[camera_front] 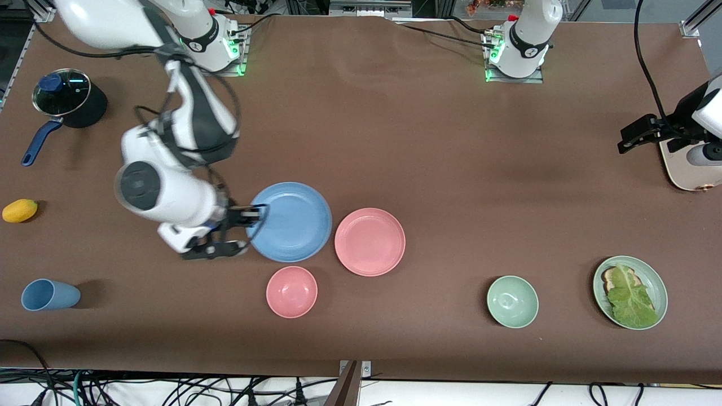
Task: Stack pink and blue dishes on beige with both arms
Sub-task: 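Slide the blue plate onto the pink plate while the left gripper returns, then open the right gripper and let go of the blue plate rim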
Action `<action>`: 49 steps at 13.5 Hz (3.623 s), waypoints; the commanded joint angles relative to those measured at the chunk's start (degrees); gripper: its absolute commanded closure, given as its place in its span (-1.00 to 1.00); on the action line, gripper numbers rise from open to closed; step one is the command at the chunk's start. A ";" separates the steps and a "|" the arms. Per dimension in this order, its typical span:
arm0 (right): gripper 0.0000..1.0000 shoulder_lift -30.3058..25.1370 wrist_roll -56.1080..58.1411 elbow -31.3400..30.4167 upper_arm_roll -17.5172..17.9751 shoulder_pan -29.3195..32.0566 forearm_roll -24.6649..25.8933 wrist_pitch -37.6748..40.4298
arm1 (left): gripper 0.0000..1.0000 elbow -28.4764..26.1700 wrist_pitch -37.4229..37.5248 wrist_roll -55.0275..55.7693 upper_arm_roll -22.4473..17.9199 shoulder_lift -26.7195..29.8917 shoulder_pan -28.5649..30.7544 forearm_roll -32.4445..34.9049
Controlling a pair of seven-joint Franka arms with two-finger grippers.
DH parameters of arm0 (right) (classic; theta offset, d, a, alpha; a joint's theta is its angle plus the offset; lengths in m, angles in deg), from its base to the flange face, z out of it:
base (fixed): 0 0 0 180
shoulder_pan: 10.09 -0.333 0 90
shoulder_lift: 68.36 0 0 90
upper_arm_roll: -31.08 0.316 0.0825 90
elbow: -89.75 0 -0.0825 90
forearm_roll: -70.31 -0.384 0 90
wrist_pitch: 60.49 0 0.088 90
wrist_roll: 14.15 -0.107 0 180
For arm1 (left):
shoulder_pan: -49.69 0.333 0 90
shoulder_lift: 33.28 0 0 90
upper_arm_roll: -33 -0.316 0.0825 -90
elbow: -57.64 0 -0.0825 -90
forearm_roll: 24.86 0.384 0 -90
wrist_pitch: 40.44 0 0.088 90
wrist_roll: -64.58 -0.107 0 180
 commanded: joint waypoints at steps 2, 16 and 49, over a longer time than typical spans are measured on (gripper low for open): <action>1.00 4.91 -8.65 1.99 -0.51 -5.40 -0.02 -7.46 | -1.00 -0.22 -3.15 -1.42 -0.59 -0.60 -0.47 -0.39; 1.00 13.36 -17.45 1.90 -0.86 -11.57 1.73 -23.04 | -1.00 1.45 -3.24 -1.51 -0.59 -2.18 -0.56 -0.56; 0.75 14.50 -16.84 2.25 -0.86 -10.25 3.05 -28.59 | -1.00 1.45 -3.24 -3.62 -0.59 -3.24 -1.79 -0.21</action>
